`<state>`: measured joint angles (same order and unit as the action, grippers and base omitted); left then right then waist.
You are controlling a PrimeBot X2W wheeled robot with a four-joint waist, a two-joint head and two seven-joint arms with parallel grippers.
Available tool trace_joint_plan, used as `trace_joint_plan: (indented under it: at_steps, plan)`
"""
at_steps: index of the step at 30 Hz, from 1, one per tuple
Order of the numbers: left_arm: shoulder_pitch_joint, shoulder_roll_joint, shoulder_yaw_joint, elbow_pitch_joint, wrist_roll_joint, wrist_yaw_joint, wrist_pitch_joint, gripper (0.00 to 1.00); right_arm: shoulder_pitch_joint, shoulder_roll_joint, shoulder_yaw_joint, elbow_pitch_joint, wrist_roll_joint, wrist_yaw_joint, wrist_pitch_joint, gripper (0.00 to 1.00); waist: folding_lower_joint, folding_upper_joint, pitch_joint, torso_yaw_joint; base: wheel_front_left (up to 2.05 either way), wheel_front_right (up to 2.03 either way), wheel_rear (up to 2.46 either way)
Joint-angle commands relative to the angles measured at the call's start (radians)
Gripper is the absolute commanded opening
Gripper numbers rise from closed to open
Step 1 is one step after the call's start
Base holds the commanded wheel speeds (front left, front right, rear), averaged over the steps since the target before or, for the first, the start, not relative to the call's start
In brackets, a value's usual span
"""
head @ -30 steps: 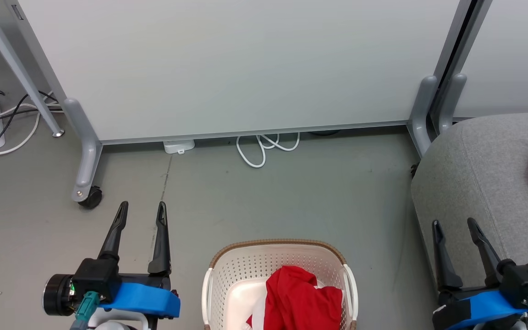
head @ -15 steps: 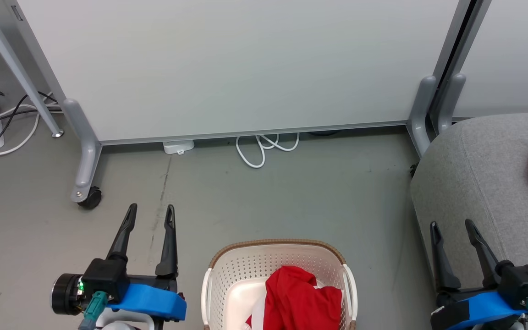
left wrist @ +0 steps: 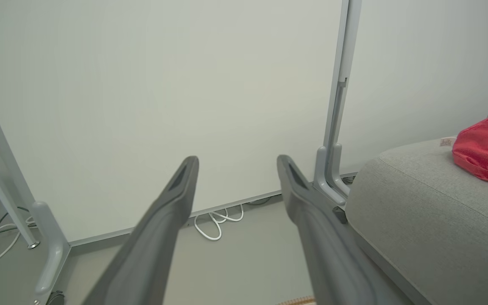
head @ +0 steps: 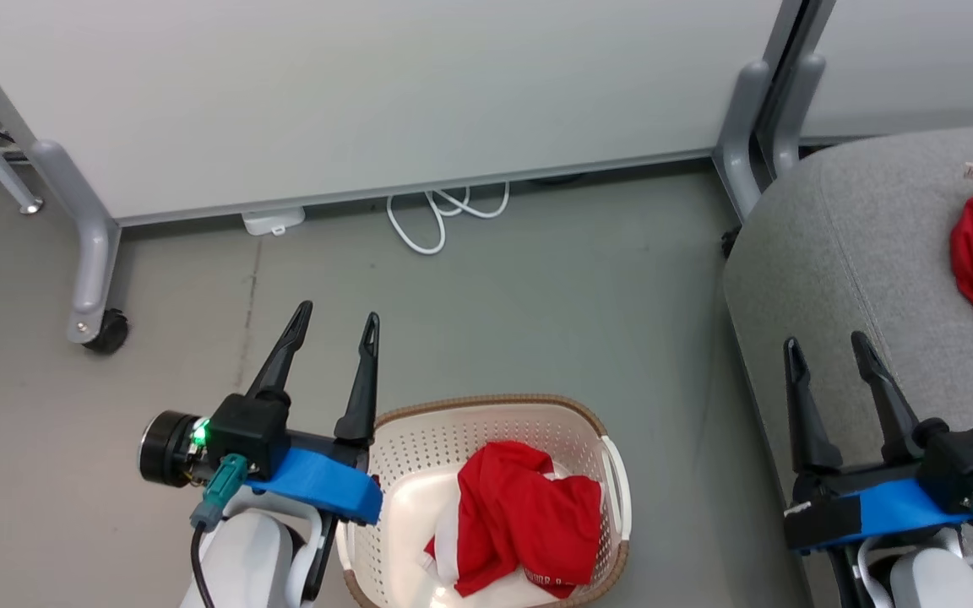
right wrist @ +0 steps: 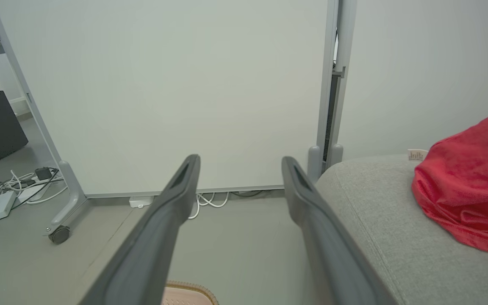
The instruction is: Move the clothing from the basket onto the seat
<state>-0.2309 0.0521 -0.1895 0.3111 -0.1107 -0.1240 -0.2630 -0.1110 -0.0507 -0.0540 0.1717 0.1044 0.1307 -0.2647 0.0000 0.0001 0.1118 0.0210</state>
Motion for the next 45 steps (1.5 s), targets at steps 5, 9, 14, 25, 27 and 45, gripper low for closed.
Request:
trace_joint_plan:
  at_steps: [5, 9, 14, 25, 27, 45]
  plan:
    - [-0.129, 0.034, -0.099, 0.077, -0.015, -0.009, -0.003, 1.00, -0.097, 0.000, -0.003, -0.031, -0.005, 0.000, 0.001, 1.00, 0.0000, -0.0001, 0.158, -0.087, 0.00, 0.00, 0.00]
    - [-0.203, 0.069, -0.178, 0.138, -0.041, -0.006, -0.003, 1.00, -0.151, 0.001, 0.003, -0.046, 0.003, 0.000, 0.000, 1.00, 0.0000, -0.0001, 0.232, -0.126, 0.00, 0.00, 0.00]
    - [-0.300, 0.100, -0.276, 0.240, -0.078, -0.006, -0.003, 1.00, -0.201, 0.000, 0.011, -0.058, 0.011, 0.000, 0.001, 1.00, 0.0000, -0.0001, 0.312, -0.164, 0.00, 0.00, 0.00]
    - [-0.490, 0.111, -0.466, 0.492, -0.170, -0.006, -0.003, 1.00, -0.284, 0.001, 0.025, -0.087, 0.025, 0.000, 0.001, 1.00, 0.0000, -0.0001, 0.488, -0.203, 0.00, 0.00, 0.00]
    - [-0.514, 0.114, -0.490, 0.526, -0.187, -0.006, -0.003, 1.00, -0.298, 0.001, 0.026, -0.091, 0.025, 0.000, 0.001, 1.00, 0.0000, -0.0001, 0.518, -0.205, 0.00, 0.00, 0.00]
    - [-0.688, 0.069, -0.683, 0.829, -0.403, -0.006, 0.089, 1.00, -0.388, 0.001, 0.039, -0.128, 0.029, 0.000, 0.001, 1.00, 0.0000, -0.0001, 0.727, -0.217, 0.00, 0.00, 0.00]
